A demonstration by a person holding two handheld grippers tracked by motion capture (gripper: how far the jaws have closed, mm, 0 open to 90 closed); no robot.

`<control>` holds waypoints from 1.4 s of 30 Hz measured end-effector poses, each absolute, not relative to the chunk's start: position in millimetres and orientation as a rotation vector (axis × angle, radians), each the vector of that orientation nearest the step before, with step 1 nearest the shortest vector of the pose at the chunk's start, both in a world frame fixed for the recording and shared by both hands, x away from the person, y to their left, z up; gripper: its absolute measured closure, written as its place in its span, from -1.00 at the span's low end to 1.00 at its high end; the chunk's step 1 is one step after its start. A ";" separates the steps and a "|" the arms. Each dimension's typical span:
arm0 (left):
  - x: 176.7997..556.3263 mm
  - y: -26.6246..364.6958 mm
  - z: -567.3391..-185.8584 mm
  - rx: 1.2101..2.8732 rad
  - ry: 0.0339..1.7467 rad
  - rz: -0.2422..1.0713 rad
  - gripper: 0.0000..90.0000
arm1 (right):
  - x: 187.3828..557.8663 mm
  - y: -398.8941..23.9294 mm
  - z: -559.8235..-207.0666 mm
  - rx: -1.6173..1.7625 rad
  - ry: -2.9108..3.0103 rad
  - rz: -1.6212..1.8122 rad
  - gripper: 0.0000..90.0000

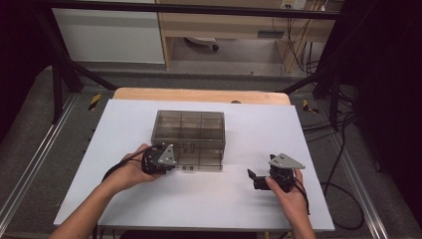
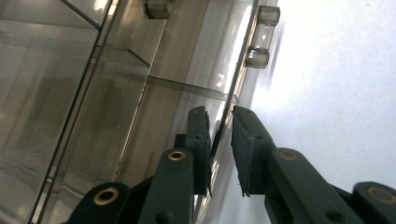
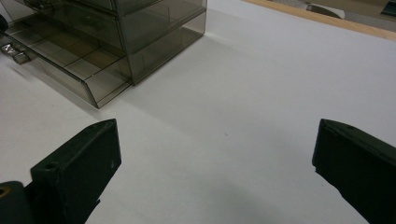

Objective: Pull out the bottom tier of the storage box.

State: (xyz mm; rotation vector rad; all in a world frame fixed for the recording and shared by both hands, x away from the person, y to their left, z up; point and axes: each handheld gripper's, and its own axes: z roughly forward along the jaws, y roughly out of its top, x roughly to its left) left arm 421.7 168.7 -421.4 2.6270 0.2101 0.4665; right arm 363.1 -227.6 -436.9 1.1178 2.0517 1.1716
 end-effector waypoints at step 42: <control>409.6 174.2 -423.9 2.650 0.015 0.272 0.90 | 363.4 -224.8 -438.9 1.112 2.078 1.166 -0.96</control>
